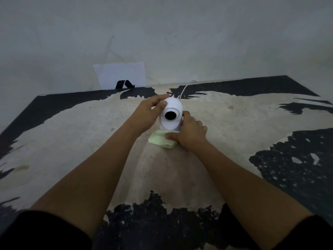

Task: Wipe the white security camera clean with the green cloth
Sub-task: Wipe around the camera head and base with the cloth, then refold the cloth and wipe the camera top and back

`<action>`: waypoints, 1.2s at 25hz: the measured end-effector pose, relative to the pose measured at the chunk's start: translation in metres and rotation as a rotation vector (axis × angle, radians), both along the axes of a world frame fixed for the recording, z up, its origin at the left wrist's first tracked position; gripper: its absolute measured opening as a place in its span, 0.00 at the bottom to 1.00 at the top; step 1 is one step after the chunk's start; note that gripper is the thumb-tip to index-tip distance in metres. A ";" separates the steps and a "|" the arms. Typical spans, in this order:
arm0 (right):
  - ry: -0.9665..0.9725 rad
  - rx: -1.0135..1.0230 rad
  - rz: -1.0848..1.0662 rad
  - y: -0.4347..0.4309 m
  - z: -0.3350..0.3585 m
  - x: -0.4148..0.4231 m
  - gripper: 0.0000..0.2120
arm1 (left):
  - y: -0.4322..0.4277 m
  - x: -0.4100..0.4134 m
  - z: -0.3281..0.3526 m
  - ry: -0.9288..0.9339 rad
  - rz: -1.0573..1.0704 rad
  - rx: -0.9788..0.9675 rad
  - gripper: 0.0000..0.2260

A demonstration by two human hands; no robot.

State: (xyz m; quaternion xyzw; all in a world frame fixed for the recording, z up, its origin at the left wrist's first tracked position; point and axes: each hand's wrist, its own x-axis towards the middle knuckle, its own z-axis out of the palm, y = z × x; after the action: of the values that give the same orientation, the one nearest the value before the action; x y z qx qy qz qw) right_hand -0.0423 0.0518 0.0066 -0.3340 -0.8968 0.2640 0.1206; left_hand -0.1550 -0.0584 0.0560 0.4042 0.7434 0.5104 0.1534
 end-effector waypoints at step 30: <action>0.466 -0.332 0.156 0.014 0.069 0.010 0.15 | -0.032 -0.004 0.013 -0.409 0.605 0.233 0.06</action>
State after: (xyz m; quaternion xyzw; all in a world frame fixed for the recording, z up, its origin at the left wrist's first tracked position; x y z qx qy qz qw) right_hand -0.0322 0.0656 0.0753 -0.2097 -0.8125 0.4849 0.2464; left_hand -0.1590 -0.0904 0.0685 0.0709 0.7202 0.6837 0.0939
